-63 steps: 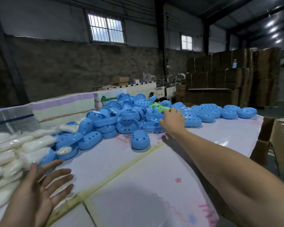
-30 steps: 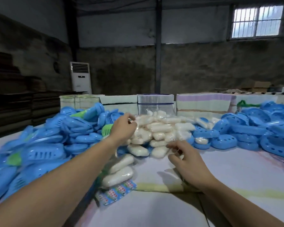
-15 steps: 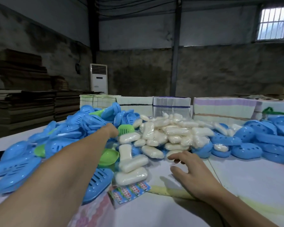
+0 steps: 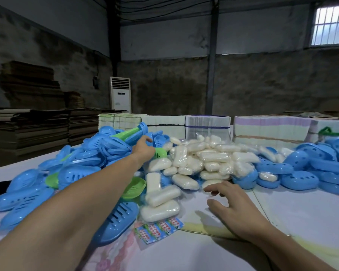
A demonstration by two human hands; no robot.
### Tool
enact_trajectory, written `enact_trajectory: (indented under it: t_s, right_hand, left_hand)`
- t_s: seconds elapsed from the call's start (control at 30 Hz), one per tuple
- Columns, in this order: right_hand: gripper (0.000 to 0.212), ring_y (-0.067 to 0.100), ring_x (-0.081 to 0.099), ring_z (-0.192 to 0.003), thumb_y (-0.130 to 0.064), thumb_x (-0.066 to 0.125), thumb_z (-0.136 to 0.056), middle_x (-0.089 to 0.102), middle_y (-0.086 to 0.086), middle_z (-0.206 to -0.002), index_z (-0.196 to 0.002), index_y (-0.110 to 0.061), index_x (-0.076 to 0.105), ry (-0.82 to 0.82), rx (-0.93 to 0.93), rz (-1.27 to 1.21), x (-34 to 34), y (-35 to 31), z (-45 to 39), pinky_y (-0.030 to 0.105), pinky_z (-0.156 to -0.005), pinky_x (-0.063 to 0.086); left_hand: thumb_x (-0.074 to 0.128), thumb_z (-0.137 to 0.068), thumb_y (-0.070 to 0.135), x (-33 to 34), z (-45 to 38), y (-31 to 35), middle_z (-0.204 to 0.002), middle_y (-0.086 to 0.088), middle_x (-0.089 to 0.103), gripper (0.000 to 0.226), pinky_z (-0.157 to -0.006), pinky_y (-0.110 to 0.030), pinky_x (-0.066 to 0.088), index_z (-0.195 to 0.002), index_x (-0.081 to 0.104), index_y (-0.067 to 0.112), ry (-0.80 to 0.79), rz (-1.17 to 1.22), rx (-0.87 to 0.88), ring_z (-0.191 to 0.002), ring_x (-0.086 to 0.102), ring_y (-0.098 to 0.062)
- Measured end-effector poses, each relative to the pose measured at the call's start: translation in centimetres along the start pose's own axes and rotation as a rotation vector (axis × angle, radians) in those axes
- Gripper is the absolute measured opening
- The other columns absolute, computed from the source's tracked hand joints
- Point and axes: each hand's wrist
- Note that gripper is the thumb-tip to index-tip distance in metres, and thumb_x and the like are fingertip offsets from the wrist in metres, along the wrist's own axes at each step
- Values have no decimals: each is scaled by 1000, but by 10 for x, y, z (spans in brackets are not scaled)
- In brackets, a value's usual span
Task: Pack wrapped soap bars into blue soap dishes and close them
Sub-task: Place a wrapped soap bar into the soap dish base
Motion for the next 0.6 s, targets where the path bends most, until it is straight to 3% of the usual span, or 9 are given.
enact_trajectory:
  t_s: [0.1, 0.2, 0.27, 0.33, 0.4, 0.5, 0.6]
  right_hand:
    - [27, -11, 39, -107, -28, 62, -91, 55, -20, -106, -103, -51, 54, 10, 15, -28, 0, -1, 2, 6, -84, 31]
    - [27, -15, 38, -106, -28, 63, -91, 56, -22, -107, -100, -52, 54, 31, 31, -51, -2, 0, 3, 5, -84, 31]
    - [28, -16, 37, -106, -28, 62, -91, 55, -23, -107, -101, -53, 53, 47, 45, -53, -4, 2, 3, 3, -83, 30]
    - [29, -16, 37, -105, -28, 62, -91, 55, -25, -106, -100, -53, 52, 66, 55, -61, -5, 3, 4, 2, -82, 30]
    - [29, -16, 38, -105, -27, 61, -92, 54, -26, -106, -100, -53, 53, 81, 64, -81, -7, 3, 3, 4, -82, 31]
    - [27, -10, 43, -105, -27, 61, -92, 55, -26, -106, -103, -51, 55, 103, 88, -123, -11, 3, 4, 11, -85, 34]
    - [28, 0, 50, -102, -22, 62, -92, 60, -20, -105, -103, -48, 58, 186, 126, -192, -17, 4, 5, 21, -88, 39]
  left_hand:
    - [64, -91, 11, 5, 14, 4, -114, -9, 62, 14, -72, -27, 44, -96, 63, 25, -45, 9, 53, -91, 59, -21]
    - [64, -89, 5, 9, 30, 16, -95, -2, 64, 20, -70, -24, 44, -93, 64, 24, 44, -81, 237, -84, 59, -18]
    - [61, -89, 4, 11, 44, 33, -88, 1, 61, 20, -71, -26, 46, -95, 63, 24, 72, 10, 380, -82, 56, -16]
    - [58, -90, 5, 13, 65, 55, -88, 2, 58, 22, -62, -21, 46, -93, 60, 27, 78, 214, 414, -75, 52, -13]
    - [51, -91, 3, 16, 86, 76, -92, 0, 56, 28, -55, -18, 48, -91, 58, 29, 29, 512, 303, -76, 54, -14]
    - [38, -91, -4, 25, 111, 93, -100, -11, 59, 33, -65, -35, 57, -96, 60, 20, -159, 1129, -140, -83, 62, -24]
    - [32, -93, -5, 38, 129, 87, -99, -13, 61, 31, -66, -34, 53, -90, 58, 13, -318, 1591, -533, -79, 61, -27]
Point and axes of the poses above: each hand's wrist, its own z-axis away from the middle knuckle, its own x-axis out of the palm, y = z × x
